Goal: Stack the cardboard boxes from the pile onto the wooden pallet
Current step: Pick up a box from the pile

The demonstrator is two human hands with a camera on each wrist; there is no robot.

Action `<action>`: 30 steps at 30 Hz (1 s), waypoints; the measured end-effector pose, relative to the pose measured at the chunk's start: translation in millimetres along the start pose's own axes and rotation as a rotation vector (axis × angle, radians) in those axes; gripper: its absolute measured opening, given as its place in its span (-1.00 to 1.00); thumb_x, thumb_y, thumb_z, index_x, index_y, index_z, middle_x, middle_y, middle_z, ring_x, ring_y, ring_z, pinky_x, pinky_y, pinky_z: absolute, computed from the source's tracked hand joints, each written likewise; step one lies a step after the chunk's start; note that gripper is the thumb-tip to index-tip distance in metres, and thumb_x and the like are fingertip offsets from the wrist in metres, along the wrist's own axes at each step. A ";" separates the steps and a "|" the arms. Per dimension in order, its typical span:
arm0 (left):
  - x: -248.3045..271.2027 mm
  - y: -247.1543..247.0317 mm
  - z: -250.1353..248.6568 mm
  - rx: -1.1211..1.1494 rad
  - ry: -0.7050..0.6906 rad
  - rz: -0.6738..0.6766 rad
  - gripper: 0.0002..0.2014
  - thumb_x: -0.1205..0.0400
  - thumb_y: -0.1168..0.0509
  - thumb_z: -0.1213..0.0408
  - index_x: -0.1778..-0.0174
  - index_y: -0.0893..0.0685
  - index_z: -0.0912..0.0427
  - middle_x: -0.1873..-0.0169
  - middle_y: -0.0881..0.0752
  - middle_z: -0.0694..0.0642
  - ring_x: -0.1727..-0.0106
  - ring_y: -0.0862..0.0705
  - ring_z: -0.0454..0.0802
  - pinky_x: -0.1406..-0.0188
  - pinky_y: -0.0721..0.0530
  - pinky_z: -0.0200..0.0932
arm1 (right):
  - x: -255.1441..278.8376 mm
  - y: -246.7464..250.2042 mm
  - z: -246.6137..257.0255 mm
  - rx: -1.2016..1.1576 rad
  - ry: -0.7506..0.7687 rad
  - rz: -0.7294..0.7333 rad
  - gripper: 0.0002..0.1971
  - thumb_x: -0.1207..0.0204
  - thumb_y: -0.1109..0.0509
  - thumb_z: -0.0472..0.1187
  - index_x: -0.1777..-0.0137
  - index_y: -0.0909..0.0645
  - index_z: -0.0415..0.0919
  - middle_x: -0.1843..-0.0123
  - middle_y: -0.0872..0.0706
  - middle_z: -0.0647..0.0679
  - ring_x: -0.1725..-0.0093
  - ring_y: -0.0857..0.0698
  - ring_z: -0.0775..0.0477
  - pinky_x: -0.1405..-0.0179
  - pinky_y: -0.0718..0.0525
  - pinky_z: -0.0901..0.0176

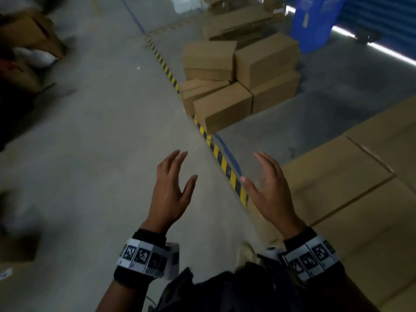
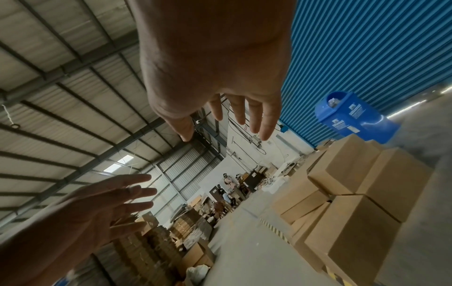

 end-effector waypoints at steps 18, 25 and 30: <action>-409.5 -65.6 174.0 0.149 -0.068 -0.018 -0.48 -0.72 -0.33 0.10 -0.59 -0.49 0.19 -0.50 -0.51 0.17 -0.54 -0.47 0.09 -0.47 -0.37 -0.24 | -404.1 -97.5 -62.5 0.019 -0.044 -0.094 -0.29 -0.48 -0.31 0.27 -0.58 -0.43 -0.05 -0.57 -0.47 -0.02 -0.50 -0.50 -0.03 -0.31 -0.65 -0.22; -599.5 -84.5 193.3 0.172 -0.190 0.095 -0.46 -0.72 -0.26 0.00 -0.59 -0.49 0.18 -0.53 -0.49 0.19 -0.54 -0.46 0.10 -0.42 -0.42 -0.14 | -549.9 -107.7 -73.7 0.075 -0.089 -0.228 -0.32 -0.50 -0.32 0.24 -0.56 -0.46 -0.09 -0.53 -0.51 -0.03 -0.50 -0.51 -0.03 -0.32 -0.66 -0.21; -711.2 -138.3 196.4 0.180 -0.217 0.160 -0.44 -0.70 -0.26 -0.03 -0.58 -0.51 0.18 -0.55 -0.47 0.19 -0.56 -0.44 0.12 -0.42 -0.39 -0.15 | -640.0 -95.5 -124.0 0.069 -0.181 -0.291 -0.30 -0.48 -0.31 0.26 -0.58 -0.44 -0.04 -0.55 -0.48 0.04 -0.51 -0.49 0.01 -0.34 -0.64 -0.25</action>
Point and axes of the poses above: each hand's wrist, its own x-axis away from the middle knuckle, its own y-axis out of the back of the hand, z = x × y, the point moved 1 cm from there along -x, towards the middle knuckle
